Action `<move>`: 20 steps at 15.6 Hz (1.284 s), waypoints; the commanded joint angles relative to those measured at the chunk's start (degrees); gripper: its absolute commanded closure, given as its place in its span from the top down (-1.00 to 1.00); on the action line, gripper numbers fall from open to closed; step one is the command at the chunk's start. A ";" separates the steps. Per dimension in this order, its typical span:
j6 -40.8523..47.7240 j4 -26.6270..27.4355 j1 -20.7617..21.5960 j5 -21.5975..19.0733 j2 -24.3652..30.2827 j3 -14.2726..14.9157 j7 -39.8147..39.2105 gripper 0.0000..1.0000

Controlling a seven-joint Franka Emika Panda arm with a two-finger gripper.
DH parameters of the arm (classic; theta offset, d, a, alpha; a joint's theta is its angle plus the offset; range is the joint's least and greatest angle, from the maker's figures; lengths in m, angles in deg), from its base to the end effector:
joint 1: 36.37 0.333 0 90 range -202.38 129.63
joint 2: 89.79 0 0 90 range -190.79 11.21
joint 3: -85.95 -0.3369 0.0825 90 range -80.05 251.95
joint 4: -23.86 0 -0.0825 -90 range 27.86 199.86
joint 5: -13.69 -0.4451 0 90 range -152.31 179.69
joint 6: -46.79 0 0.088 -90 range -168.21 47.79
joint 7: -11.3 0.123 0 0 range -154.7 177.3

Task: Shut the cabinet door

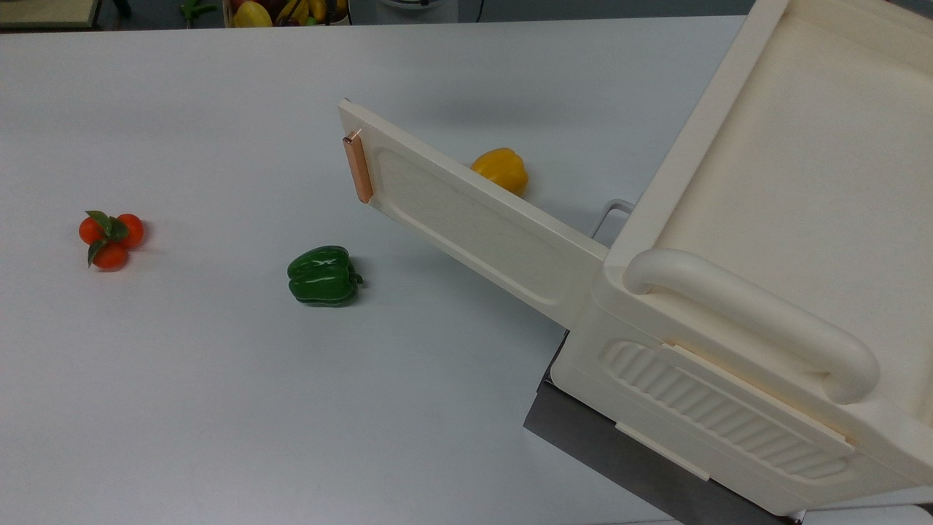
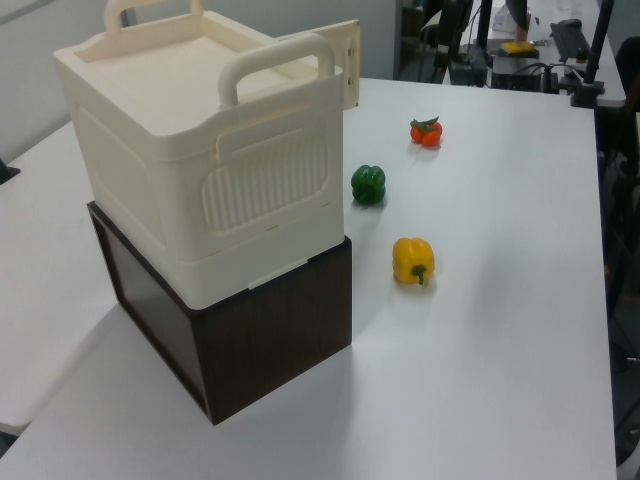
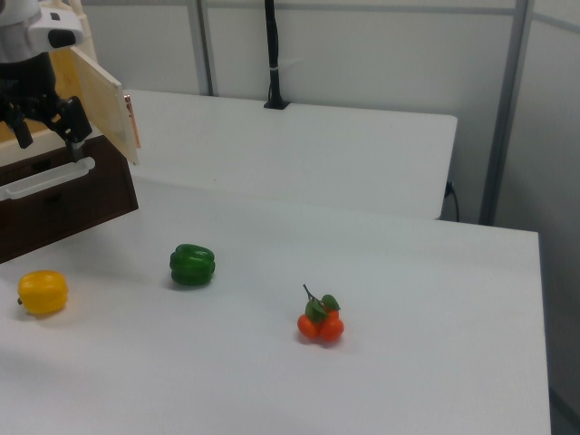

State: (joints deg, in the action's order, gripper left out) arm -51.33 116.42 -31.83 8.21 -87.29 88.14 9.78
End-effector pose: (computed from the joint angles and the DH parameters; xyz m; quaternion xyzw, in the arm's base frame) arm 0.6164 0.0352 0.6463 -0.9959 -0.0302 -0.0698 0.0490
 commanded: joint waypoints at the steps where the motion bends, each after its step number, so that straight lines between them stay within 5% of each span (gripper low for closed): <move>1: -1.11 1.39 -0.06 -0.22 0.84 0.19 -1.46 1.00; 5: -1.55 1.30 -0.15 -0.23 0.75 0.19 -2.26 0.98; 6: -1.46 1.39 -0.15 -0.23 0.75 0.19 -3.04 0.83; 12: -1.55 1.30 -0.23 -2.25 0.75 0.19 -4.72 -0.90; 20: -3.30 1.22 -0.76 -2.86 0.49 0.19 -3.31 -1.00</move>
State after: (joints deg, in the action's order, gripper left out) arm -51.47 116.50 -31.91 6.70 -87.29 88.14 6.84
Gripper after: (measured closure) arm 0.991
